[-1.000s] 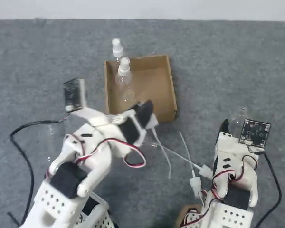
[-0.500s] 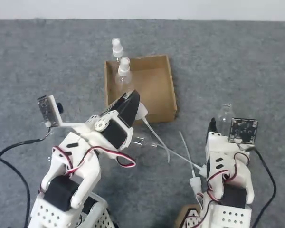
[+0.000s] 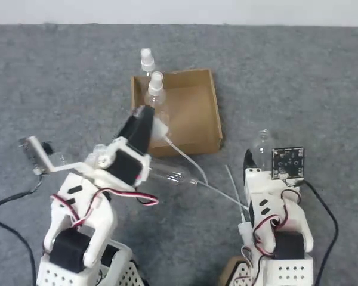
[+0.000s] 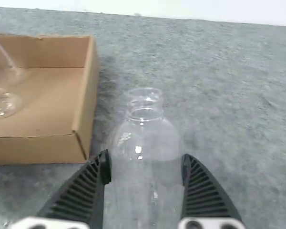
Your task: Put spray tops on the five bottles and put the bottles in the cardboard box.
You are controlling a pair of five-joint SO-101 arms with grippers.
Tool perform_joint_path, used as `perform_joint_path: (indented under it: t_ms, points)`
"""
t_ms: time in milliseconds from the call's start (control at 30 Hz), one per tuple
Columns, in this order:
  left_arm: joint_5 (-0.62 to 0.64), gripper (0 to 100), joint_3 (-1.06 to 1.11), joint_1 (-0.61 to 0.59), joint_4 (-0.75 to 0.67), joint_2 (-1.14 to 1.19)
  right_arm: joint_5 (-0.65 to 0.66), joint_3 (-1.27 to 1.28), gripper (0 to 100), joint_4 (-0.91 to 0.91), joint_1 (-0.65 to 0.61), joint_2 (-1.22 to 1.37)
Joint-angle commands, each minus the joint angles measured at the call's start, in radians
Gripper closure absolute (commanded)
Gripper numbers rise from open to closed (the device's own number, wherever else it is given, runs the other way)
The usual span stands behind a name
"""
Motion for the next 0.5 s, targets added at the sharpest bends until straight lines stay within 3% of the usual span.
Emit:
perform_joint_path:
  t_ms: [0,467]
  points:
    - [0.037,99,0.007,-0.048,-0.068,-0.052,0.011,0.015,91.8,-0.002,-0.031,-0.022]
    - [0.112,99,0.027,-0.195,-0.074,-0.169,0.011,0.052,91.8,-0.002,-0.223,-0.022]
